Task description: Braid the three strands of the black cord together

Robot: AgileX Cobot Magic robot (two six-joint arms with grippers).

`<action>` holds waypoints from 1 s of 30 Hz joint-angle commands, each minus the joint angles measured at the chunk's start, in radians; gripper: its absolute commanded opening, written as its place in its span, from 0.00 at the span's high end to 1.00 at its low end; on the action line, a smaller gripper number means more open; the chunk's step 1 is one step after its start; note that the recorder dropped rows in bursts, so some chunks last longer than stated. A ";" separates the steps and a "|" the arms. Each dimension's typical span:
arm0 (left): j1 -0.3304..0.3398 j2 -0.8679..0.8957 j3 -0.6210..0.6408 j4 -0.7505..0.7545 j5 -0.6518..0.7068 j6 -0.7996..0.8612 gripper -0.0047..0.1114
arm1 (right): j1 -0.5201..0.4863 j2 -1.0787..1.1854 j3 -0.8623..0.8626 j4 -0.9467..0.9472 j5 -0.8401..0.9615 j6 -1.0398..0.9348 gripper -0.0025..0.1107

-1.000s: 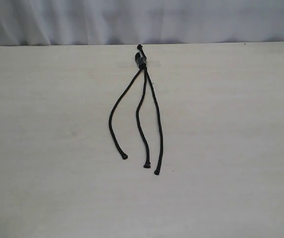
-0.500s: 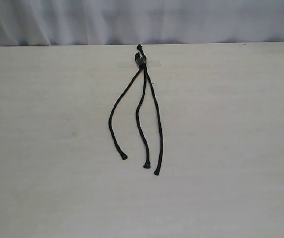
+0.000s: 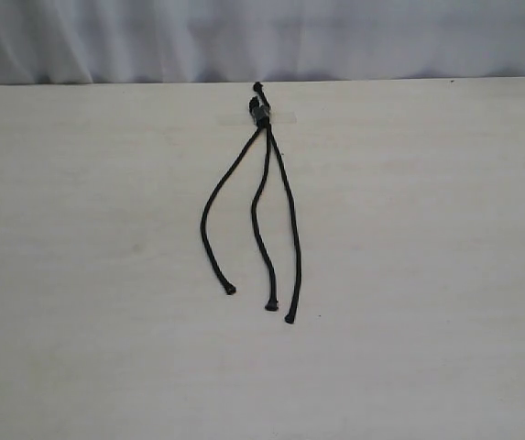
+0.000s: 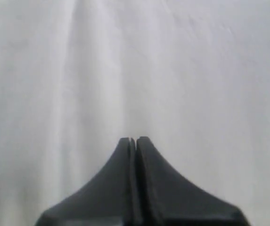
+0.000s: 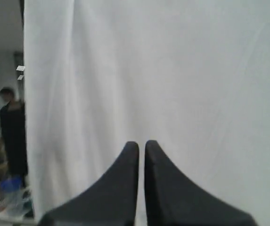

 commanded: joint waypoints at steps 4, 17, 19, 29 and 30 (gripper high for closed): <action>-0.001 0.386 -0.196 0.534 -0.088 -0.287 0.96 | 0.000 0.597 -0.309 -0.443 0.233 0.341 0.94; -0.404 1.003 -0.612 0.092 0.994 0.175 0.96 | -0.006 1.184 -0.533 -0.354 0.580 0.093 0.94; -0.444 1.061 -0.684 -0.169 1.105 0.413 0.96 | -0.006 1.174 -0.540 -0.102 0.630 -0.149 0.94; -0.467 1.252 -0.749 -0.728 1.065 0.825 0.96 | 0.031 1.293 -0.708 1.736 1.227 -1.999 0.94; -0.467 1.262 -0.749 -0.744 1.052 0.845 0.96 | 0.047 1.302 -0.717 1.717 1.227 -1.974 0.94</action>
